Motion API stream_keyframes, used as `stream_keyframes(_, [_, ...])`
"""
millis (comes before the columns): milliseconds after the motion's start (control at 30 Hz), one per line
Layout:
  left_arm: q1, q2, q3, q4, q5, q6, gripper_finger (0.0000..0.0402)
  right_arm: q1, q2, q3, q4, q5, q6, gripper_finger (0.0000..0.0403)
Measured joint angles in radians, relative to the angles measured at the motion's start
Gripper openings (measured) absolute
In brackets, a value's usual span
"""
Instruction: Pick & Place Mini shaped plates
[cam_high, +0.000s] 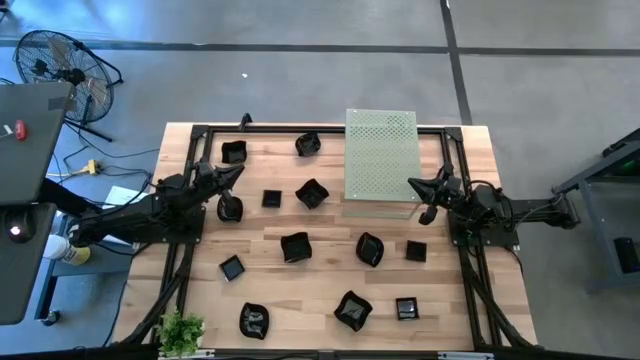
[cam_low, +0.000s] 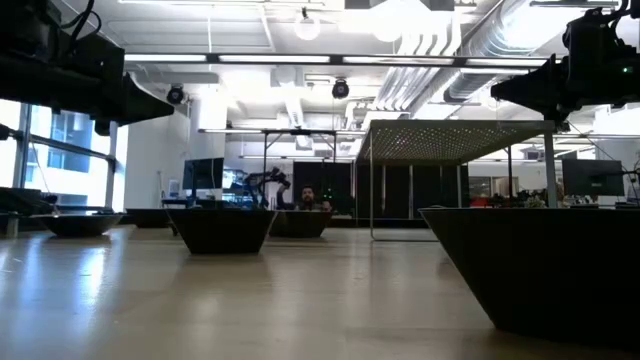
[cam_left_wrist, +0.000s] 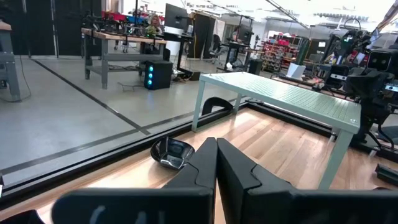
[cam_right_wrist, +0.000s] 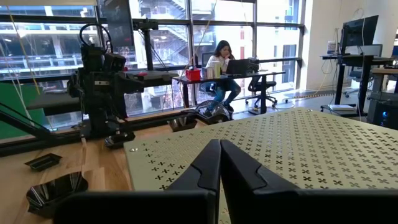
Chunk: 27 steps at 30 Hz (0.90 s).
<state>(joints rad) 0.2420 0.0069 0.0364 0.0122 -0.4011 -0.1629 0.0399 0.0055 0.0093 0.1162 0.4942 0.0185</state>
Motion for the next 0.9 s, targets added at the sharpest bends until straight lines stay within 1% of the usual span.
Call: stream_keyframes(900, [0.000, 0.000, -0.001, 0.012, -0.001, -0.001, 0.0001, 0.000, 0.000, 0.000, 0.000, 0.000, 0.000, 0.0005])
